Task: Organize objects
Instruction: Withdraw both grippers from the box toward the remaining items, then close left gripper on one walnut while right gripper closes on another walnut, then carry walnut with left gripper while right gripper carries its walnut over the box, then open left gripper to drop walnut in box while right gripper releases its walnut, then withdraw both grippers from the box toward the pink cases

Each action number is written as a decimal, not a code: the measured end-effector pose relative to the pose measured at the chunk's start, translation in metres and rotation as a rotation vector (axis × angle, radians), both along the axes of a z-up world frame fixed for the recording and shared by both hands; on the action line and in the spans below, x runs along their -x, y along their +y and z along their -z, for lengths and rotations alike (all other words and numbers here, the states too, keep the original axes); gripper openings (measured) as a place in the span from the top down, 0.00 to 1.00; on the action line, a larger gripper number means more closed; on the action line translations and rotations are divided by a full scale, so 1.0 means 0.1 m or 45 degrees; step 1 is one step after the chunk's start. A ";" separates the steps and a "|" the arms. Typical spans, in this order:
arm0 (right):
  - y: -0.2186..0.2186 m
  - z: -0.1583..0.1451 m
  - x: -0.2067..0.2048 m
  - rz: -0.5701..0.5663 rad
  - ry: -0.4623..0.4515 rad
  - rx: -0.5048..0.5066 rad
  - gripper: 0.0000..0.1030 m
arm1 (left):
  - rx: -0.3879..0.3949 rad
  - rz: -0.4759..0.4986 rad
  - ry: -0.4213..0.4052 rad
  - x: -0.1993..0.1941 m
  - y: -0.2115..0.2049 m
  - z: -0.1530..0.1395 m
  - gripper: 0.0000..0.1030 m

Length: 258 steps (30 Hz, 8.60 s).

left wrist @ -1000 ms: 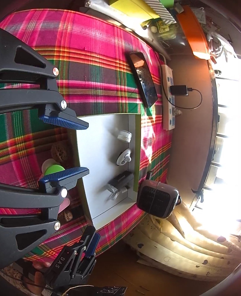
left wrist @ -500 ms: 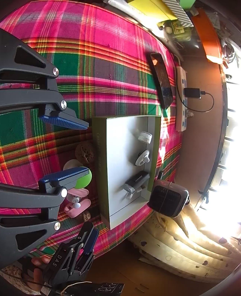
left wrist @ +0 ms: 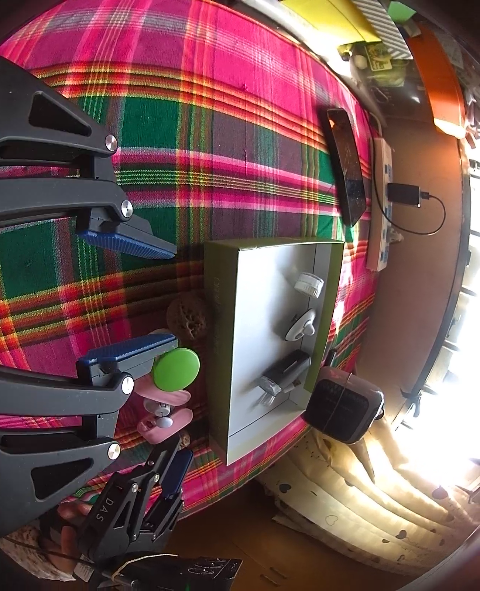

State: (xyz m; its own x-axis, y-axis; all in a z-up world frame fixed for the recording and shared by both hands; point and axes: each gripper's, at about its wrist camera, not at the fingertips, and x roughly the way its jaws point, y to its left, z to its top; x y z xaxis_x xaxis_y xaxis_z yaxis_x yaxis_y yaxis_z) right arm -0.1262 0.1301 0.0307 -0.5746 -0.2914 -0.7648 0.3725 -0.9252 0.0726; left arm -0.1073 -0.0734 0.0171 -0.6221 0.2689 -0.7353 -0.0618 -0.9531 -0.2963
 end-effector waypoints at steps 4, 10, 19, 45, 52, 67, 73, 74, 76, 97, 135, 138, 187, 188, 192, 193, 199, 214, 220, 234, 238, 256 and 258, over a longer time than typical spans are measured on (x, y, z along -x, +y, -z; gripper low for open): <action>0.00 0.03 0.02 0.007 -0.003 -0.018 0.56 | -0.011 0.002 -0.006 0.03 -0.01 0.01 0.61; 0.01 0.06 0.06 0.017 -0.002 -0.068 0.56 | -0.005 0.031 -0.014 0.08 0.04 0.02 0.59; 0.05 0.07 0.09 0.028 0.014 -0.114 0.56 | 0.019 0.037 -0.037 0.19 0.10 0.05 0.58; 0.10 0.06 0.10 0.024 0.024 -0.131 0.56 | 0.106 -0.011 -0.047 0.31 0.21 0.08 0.58; 0.09 0.06 0.10 0.019 0.022 -0.126 0.58 | 0.112 -0.036 -0.051 0.30 0.18 0.09 0.69; 0.09 0.06 0.08 0.015 0.020 -0.111 0.69 | 0.112 -0.044 -0.046 0.30 0.15 0.09 0.72; 0.09 0.06 0.08 0.015 0.020 -0.111 0.69 | 0.111 -0.044 -0.046 0.29 0.15 0.09 0.72; 0.08 0.06 0.08 0.015 0.020 -0.111 0.69 | 0.111 -0.044 -0.046 0.29 0.15 0.09 0.72; 0.09 0.06 0.08 0.015 0.020 -0.111 0.69 | 0.111 -0.044 -0.046 0.29 0.15 0.09 0.72; 0.11 -0.01 0.07 0.010 0.033 -0.087 0.69 | 0.101 -0.045 -0.034 0.25 0.13 0.05 0.72; -0.56 -0.32 0.92 -0.227 0.031 -0.006 0.69 | 0.117 0.016 0.032 0.68 0.13 -0.24 0.72; -0.63 -0.27 0.98 -0.256 0.015 -0.009 0.69 | 0.113 0.011 0.022 0.76 0.11 -0.19 0.72; -0.77 -0.03 1.17 -0.268 0.010 -0.097 0.69 | 0.272 0.087 0.024 0.93 0.31 -0.06 0.72; -0.76 -0.03 1.17 -0.267 0.011 -0.097 0.69 | 0.272 0.087 0.024 0.93 0.31 -0.06 0.72; -0.75 -0.04 1.17 -0.259 0.018 -0.093 0.69 | 0.272 0.087 0.024 0.93 0.31 -0.06 0.72; -0.75 -0.05 1.17 -0.259 0.020 -0.091 0.69 | 0.271 0.086 0.023 0.93 0.31 -0.06 0.72; -0.72 -0.07 1.15 -0.250 0.028 -0.084 0.68 | 0.273 0.089 0.024 0.91 0.32 -0.06 0.72; -0.67 -0.18 1.02 -0.218 0.062 -0.054 0.62 | 0.257 0.082 0.044 0.77 0.29 -0.14 0.66; -0.63 -0.28 0.88 -0.193 0.091 -0.046 0.62 | 0.243 0.080 0.061 0.66 0.26 -0.19 0.65; -0.40 -0.43 0.44 -0.081 0.132 -0.013 0.61 | 0.203 0.089 0.107 0.26 0.19 -0.35 0.65; -0.30 -0.41 0.26 -0.040 0.129 -0.002 0.61 | 0.173 0.099 0.120 0.15 0.16 -0.36 0.65; -0.13 -0.11 -0.33 0.051 0.036 -0.041 0.54 | 0.095 0.310 0.063 -0.16 0.29 -0.12 0.65; -0.13 -0.08 -0.33 0.055 0.025 -0.025 0.54 | 0.099 0.340 0.053 -0.15 0.32 -0.09 0.65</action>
